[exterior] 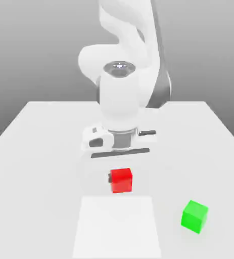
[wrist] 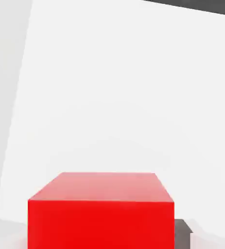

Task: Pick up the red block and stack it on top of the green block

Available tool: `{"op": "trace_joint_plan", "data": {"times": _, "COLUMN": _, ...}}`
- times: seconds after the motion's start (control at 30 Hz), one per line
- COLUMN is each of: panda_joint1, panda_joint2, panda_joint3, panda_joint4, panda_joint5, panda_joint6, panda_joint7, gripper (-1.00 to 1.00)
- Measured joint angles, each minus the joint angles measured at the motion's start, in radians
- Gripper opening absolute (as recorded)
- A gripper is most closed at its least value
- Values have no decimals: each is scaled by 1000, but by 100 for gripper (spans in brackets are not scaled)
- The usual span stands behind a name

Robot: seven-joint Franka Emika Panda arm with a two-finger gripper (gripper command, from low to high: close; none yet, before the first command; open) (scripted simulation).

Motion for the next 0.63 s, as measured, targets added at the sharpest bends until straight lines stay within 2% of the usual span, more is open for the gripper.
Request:
{"op": "trace_joint_plan", "data": {"times": 0.33, "panda_joint1": 230, "panda_joint2": 91, "panda_joint3": 103, "panda_joint4": 204, "panda_joint5": -31, "panda_joint6": -114, "panda_joint7": -65, "gripper": -100}}
{"op": "trace_joint_plan", "data": {"times": 0.53, "panda_joint1": 270, "panda_joint2": 273, "panda_joint3": 76, "panda_joint4": 240, "panda_joint5": -112, "panda_joint6": 30, "panda_joint7": -19, "gripper": -100}}
{"op": "trace_joint_plan", "data": {"times": 0.57, "panda_joint1": 274, "panda_joint2": 293, "panda_joint3": 69, "panda_joint4": 241, "panda_joint5": -119, "panda_joint6": 48, "panda_joint7": -13, "gripper": 100}}
{"op": "trace_joint_plan", "data": {"times": 0.63, "panda_joint1": 274, "panda_joint2": 293, "panda_joint3": 69, "panda_joint4": 241, "panda_joint5": -119, "panda_joint6": 48, "panda_joint7": -13, "gripper": 100}}
